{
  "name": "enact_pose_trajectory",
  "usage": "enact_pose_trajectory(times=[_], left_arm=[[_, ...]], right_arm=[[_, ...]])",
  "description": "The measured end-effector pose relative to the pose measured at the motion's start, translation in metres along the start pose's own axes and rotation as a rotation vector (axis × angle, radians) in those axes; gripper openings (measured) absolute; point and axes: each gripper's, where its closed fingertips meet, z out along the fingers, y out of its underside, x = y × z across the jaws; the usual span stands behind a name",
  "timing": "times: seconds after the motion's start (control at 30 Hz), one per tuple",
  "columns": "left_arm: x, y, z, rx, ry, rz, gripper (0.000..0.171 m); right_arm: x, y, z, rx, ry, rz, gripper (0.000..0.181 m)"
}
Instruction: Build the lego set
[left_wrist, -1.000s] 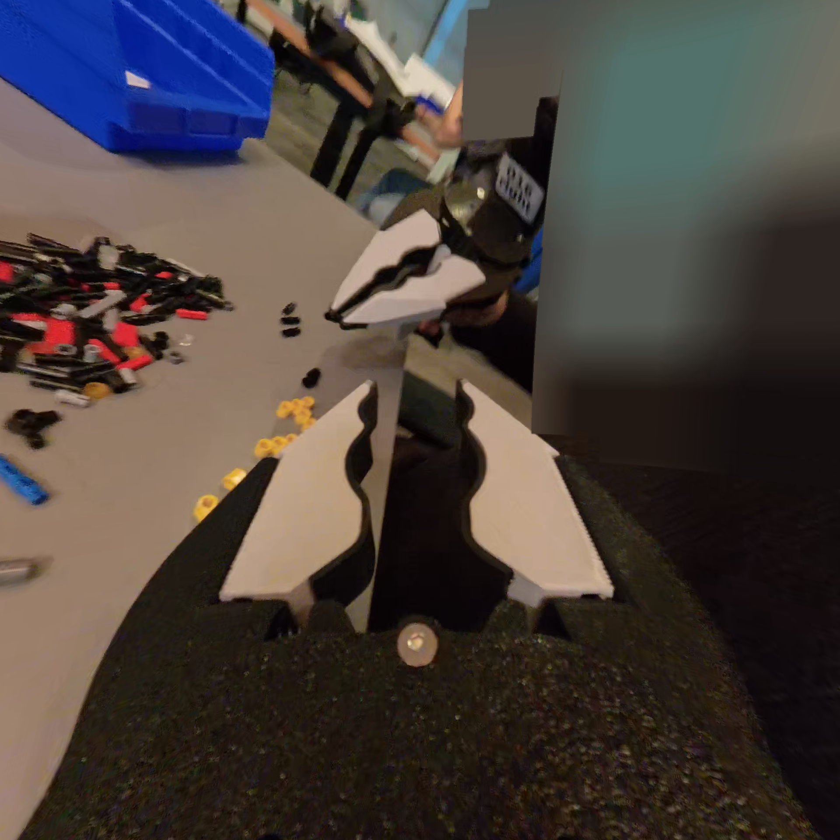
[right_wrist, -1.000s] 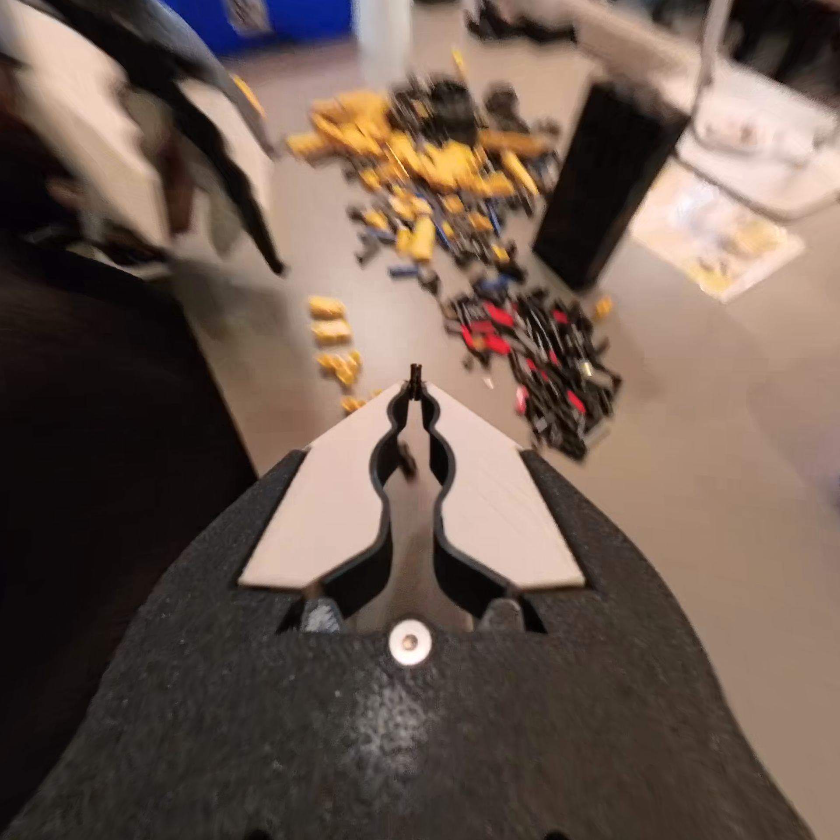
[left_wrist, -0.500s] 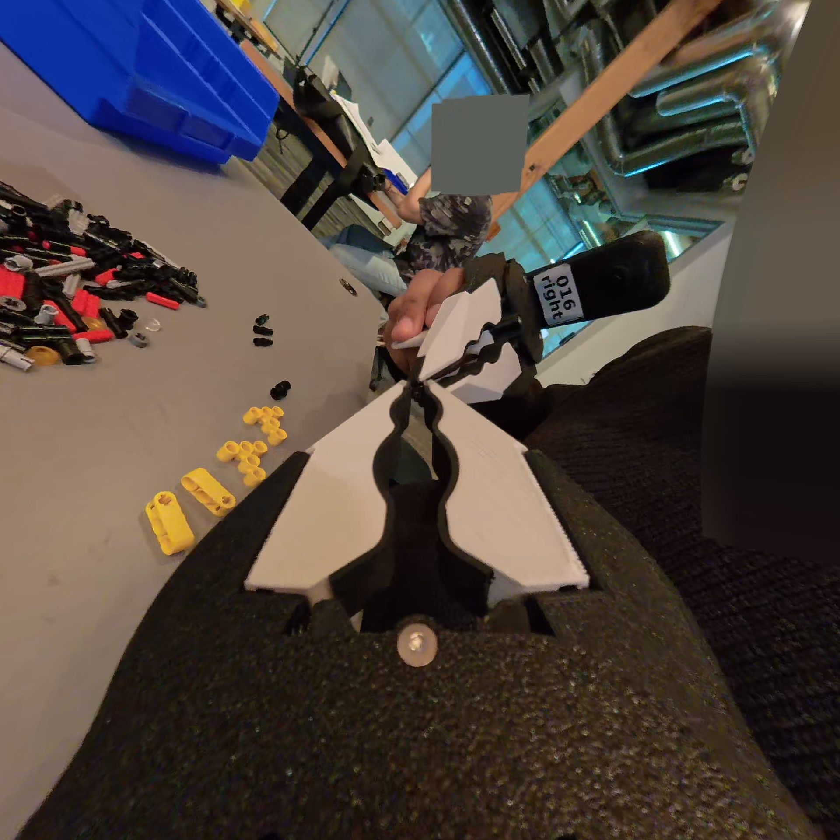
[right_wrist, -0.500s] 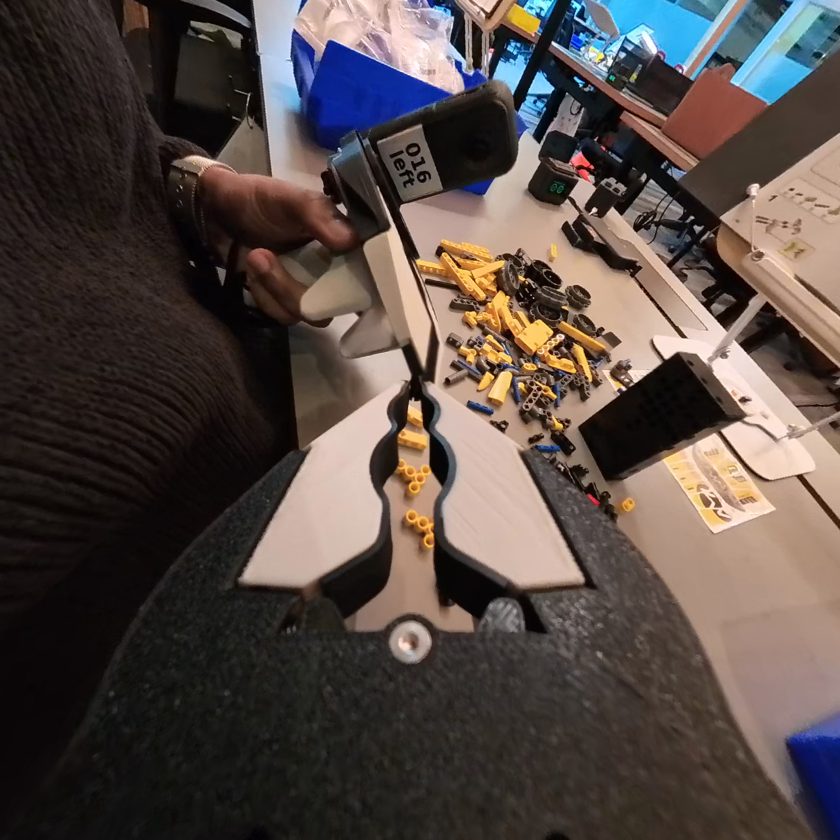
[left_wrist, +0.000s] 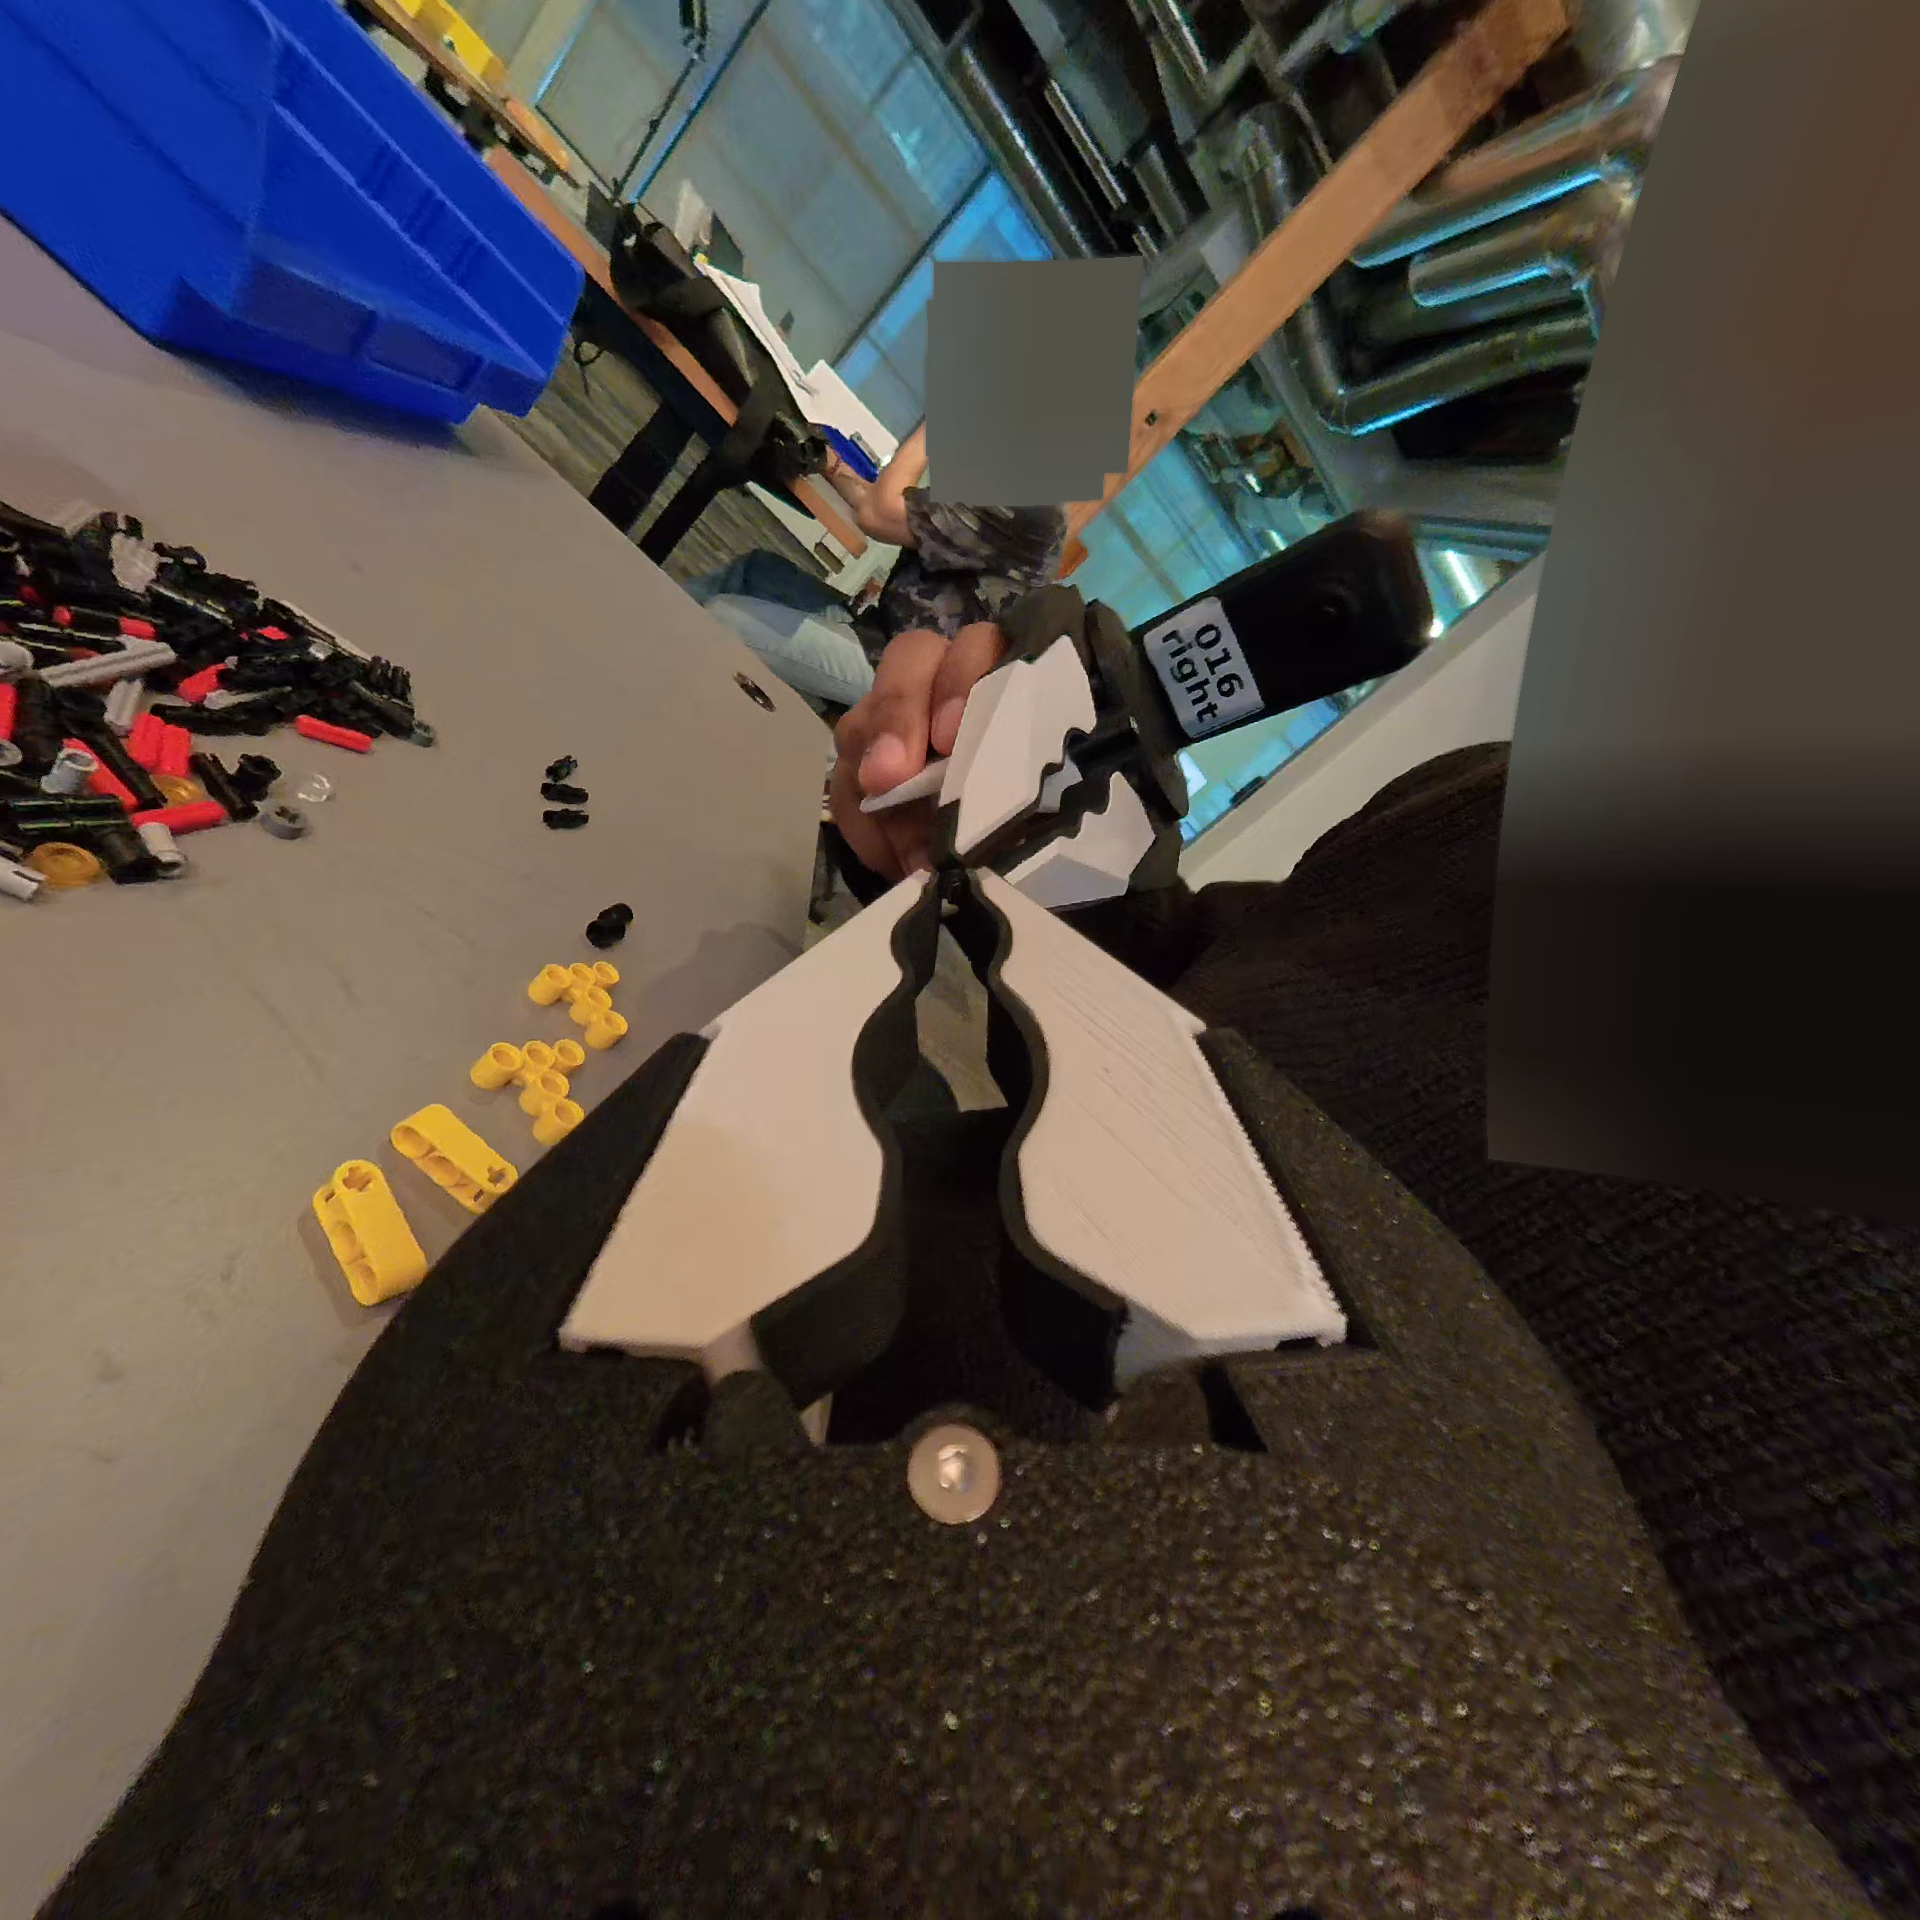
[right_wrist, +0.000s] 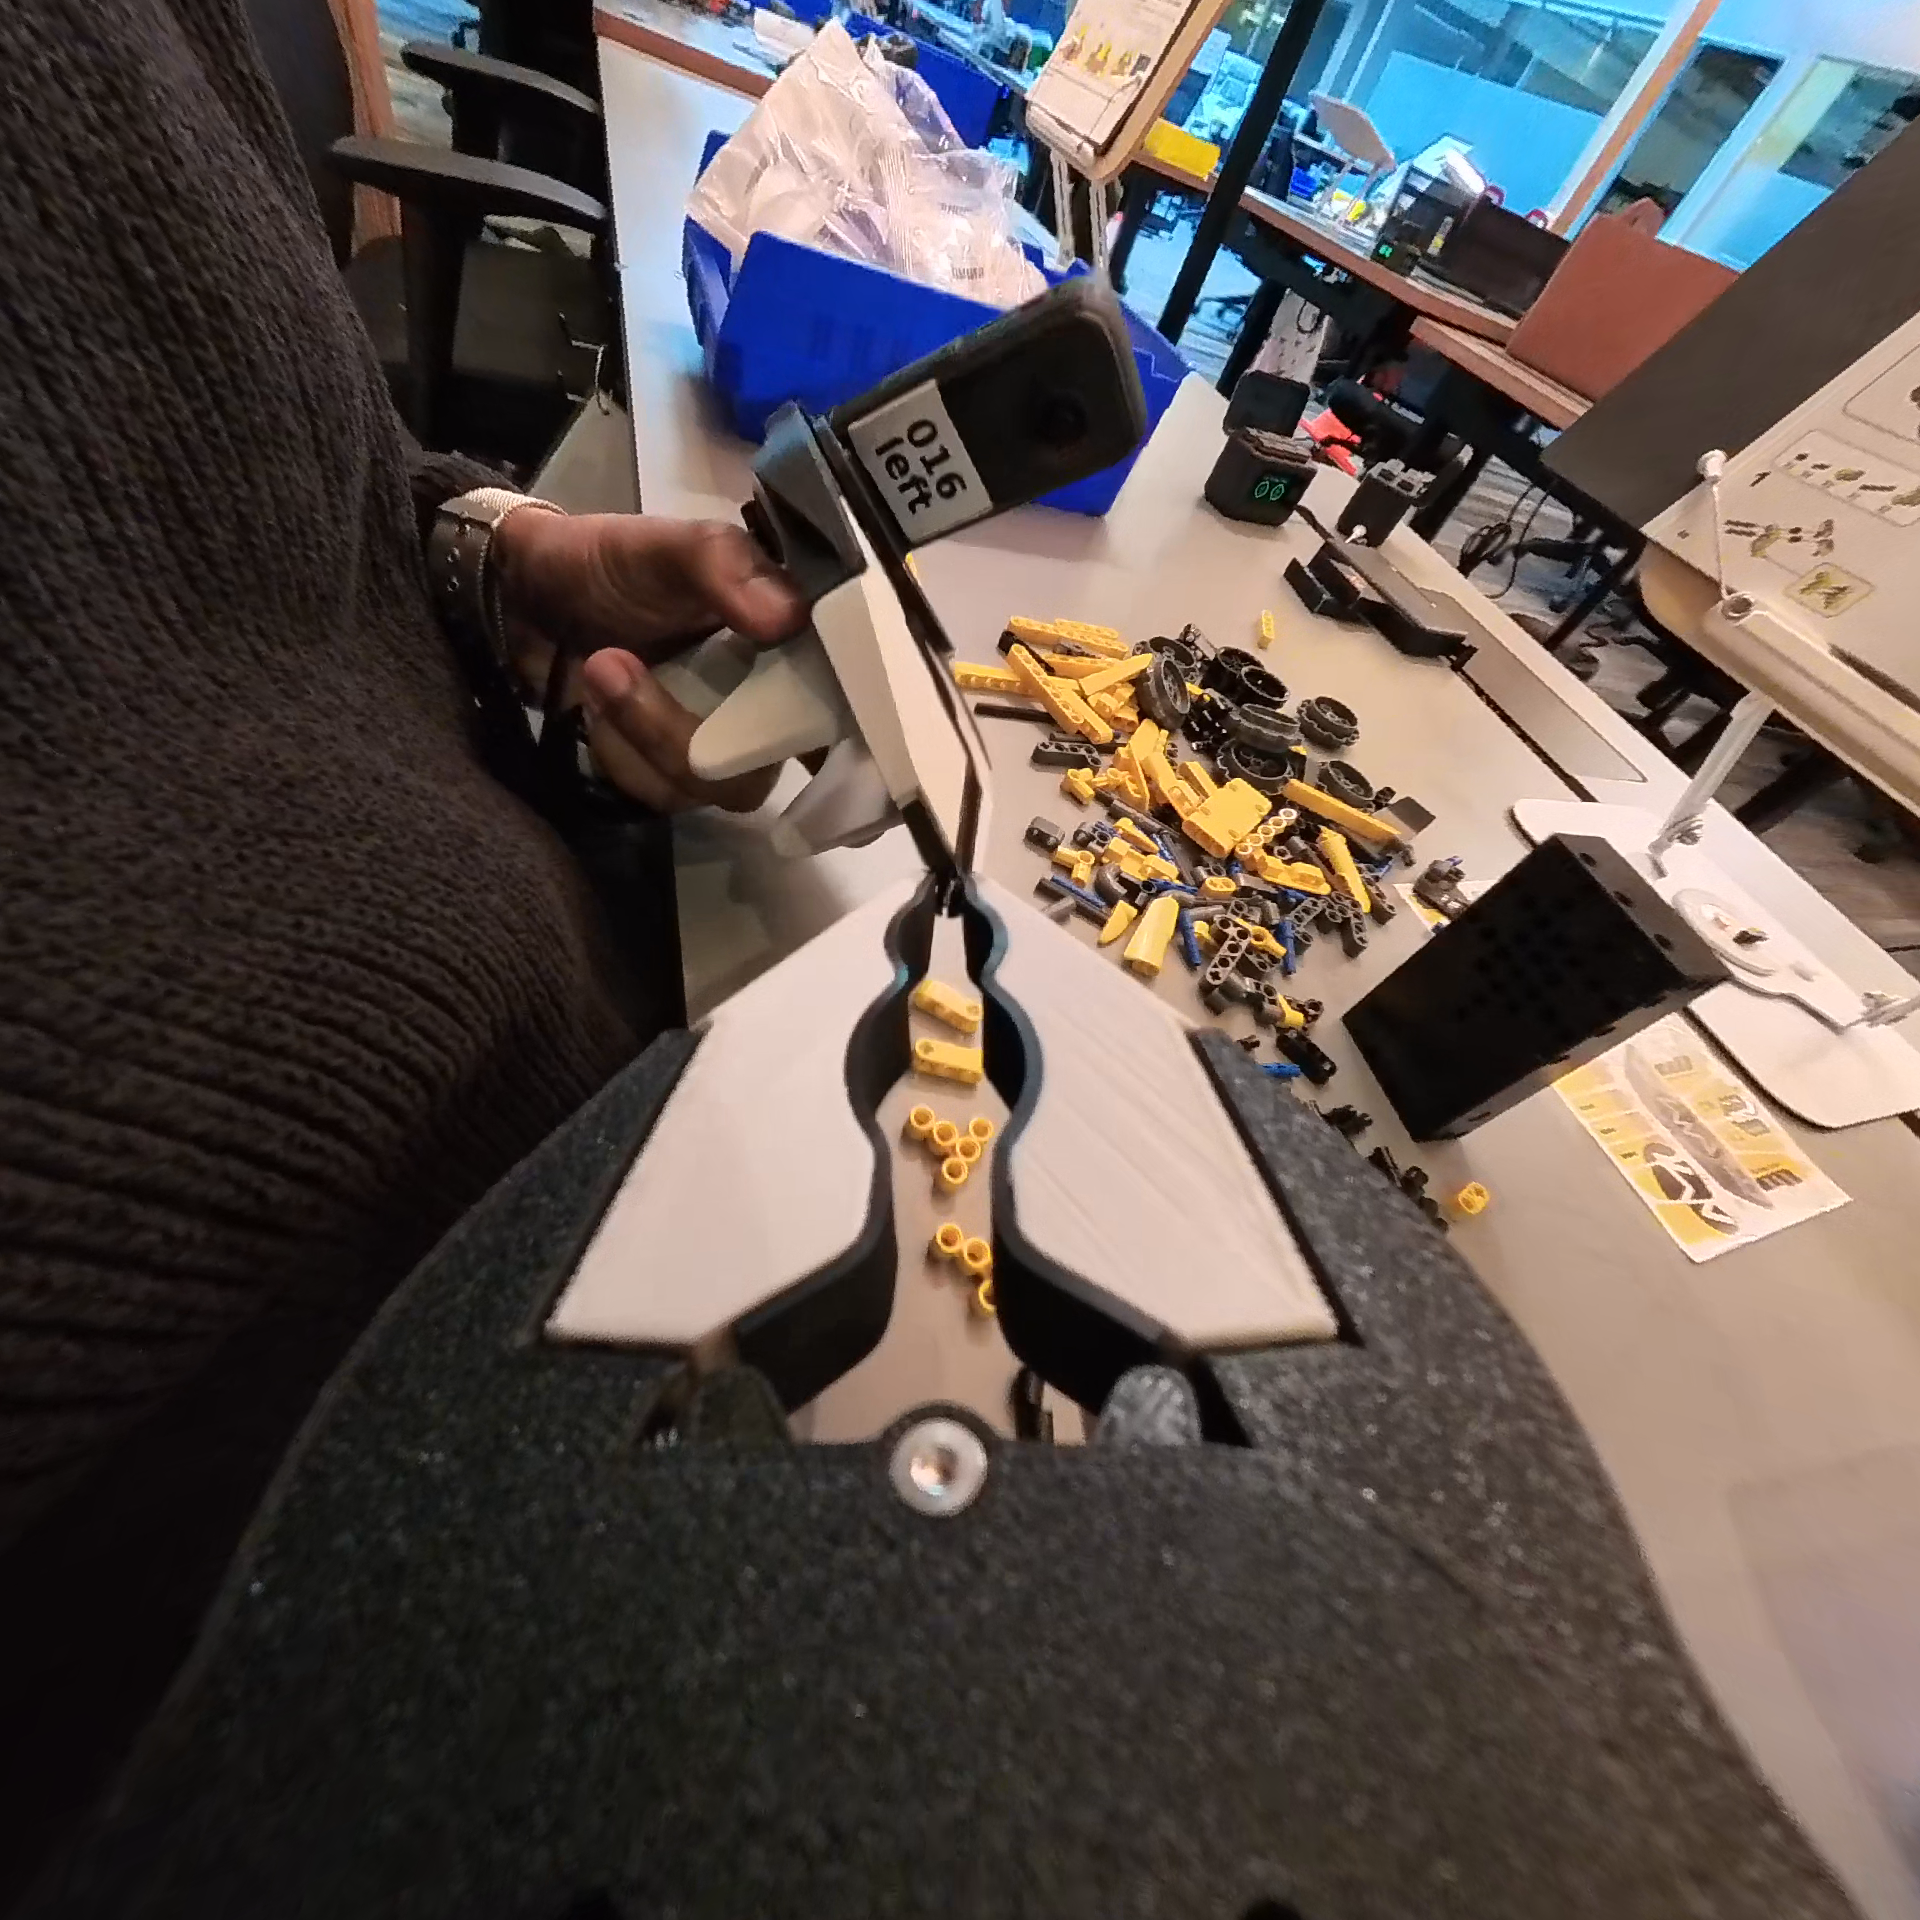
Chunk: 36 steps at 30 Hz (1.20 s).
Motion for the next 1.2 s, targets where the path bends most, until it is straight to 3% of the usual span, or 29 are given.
enact_pose_trajectory(times=[0.3,0.57,0.97,1.03,1.2], left_arm=[[0.011,-0.01,-0.003,0.106,0.169,-0.171,0.004],[0.017,-0.011,-0.001,0.123,0.183,-0.131,0.004],[0.018,-0.009,-0.001,0.112,0.193,-0.132,0.005],[0.012,-0.005,-0.004,0.094,0.153,-0.133,0.005],[-0.016,-0.003,-0.039,0.089,-0.149,0.012,0.013]], right_arm=[[0.008,-0.014,-0.006,0.154,-0.012,0.191,0.019],[0.003,-0.019,-0.006,0.208,-0.072,0.273,0.009],[-0.001,-0.018,-0.004,0.171,-0.088,0.258,0.005],[-0.002,-0.013,-0.001,0.127,-0.096,0.269,0.005],[0.015,0.016,0.003,-0.077,-0.021,0.316,0.004]])
